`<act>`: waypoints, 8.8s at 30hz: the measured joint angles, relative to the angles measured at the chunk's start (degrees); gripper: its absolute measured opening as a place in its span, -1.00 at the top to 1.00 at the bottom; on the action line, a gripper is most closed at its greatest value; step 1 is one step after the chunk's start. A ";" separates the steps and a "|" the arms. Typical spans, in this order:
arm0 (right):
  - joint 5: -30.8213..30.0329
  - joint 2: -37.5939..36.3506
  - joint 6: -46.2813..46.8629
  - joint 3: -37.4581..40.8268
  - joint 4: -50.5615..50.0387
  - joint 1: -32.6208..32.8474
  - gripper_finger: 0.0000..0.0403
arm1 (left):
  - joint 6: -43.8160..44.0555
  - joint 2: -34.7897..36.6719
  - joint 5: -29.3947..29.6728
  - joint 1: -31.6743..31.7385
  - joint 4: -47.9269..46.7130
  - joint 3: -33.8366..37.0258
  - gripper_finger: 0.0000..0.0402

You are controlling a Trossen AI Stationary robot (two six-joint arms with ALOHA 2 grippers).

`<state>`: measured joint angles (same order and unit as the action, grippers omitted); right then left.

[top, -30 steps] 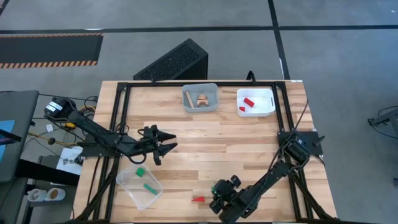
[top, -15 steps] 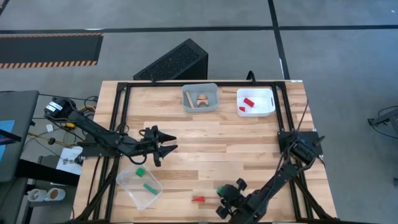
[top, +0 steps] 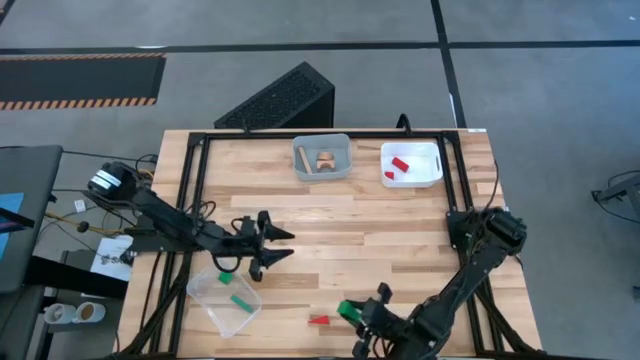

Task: Sort & place blocks by color
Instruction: Put the green block into the transparent bin, then put the red block into the white bin

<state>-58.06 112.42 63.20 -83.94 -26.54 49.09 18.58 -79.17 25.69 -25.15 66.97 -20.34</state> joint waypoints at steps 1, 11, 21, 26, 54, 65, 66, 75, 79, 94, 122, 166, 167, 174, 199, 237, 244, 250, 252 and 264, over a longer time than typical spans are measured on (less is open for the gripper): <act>0.33 -0.47 -3.63 -0.02 3.13 -0.24 0.39 | -0.49 -1.40 -0.01 0.00 1.42 -0.69 0.00; 13.25 -1.09 -35.12 -0.07 29.19 -4.80 0.38 | -4.80 -11.88 -12.34 1.22 3.00 -12.22 0.00; 16.53 -3.87 -41.70 0.00 32.19 -6.78 0.38 | -6.38 -12.68 -16.04 1.22 0.62 -15.45 0.00; 28.46 -4.02 -47.17 -0.15 43.31 -8.24 0.38 | -7.59 -12.68 -14.64 1.25 0.98 -15.45 0.00; 12.61 -10.69 -59.80 30.12 88.67 -11.94 0.31 | -5.65 -12.68 -8.98 0.82 -8.15 -17.50 -0.35; 13.21 -10.90 -60.31 29.44 87.63 -16.30 0.29 | -4.58 -12.68 -12.85 0.79 -9.49 -20.09 -0.67; 13.57 -10.90 -60.24 29.44 87.82 -16.28 0.29 | -4.58 -12.68 -12.85 0.79 -9.82 -20.22 -0.67; 15.25 -10.90 -59.16 29.44 88.31 -17.55 0.27 | -1.35 -12.77 -7.93 0.79 -8.22 -20.33 -0.68; 18.19 -10.90 -58.53 29.44 88.67 -18.93 0.29 | -1.32 -12.77 -7.87 0.81 -8.37 -20.33 -0.68; 20.65 -10.85 -56.13 29.44 88.54 -19.99 0.25 | -4.78 -12.79 -6.39 0.75 -8.50 -20.33 0.13; 4.09 -28.08 -57.11 29.40 59.61 -3.21 -0.55 | 12.76 4.05 2.48 -5.48 -56.48 -22.56 0.55; 28.83 -8.25 -40.55 29.38 63.92 -12.84 -0.54 | 46.48 0.63 51.37 -39.16 -106.58 -36.19 -0.04; 29.45 -6.75 -40.55 29.40 64.87 -12.83 -0.54 | 45.42 0.57 55.19 -39.44 -103.32 -35.12 -0.04; 32.24 3.88 -40.73 27.00 73.73 -12.86 -0.54 | 47.01 -3.51 62.06 -38.26 -88.92 -27.66 -0.02; 36.68 6.85 -41.22 23.65 68.56 -13.43 -0.54 | -20.51 -6.28 17.36 -24.63 -20.22 -19.97 0.92; 35.66 6.91 -38.95 21.94 52.02 -12.47 -0.54 | -17.25 -6.30 1.62 -16.24 11.68 -5.53 0.94; 35.45 7.53 -37.98 21.86 52.74 -12.48 -0.54 | -17.02 -6.30 1.55 -16.26 11.61 -5.55 0.94; 36.81 11.20 -37.90 19.41 54.03 -12.84 -0.54 | -17.04 -6.28 1.65 -16.26 10.44 -5.60 0.94; 37.09 12.26 -38.60 18.66 52.54 -12.89 -0.54 | -17.01 -6.28 1.66 -16.05 10.31 -5.60 0.94; 37.70 12.32 -38.11 16.55 45.48 -14.47 0.08 | -16.40 -6.28 3.10 -15.82 9.47 -5.60 0.94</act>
<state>-20.36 124.73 25.08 -67.39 18.94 34.62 2.17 -85.45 28.79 -40.97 76.44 -25.93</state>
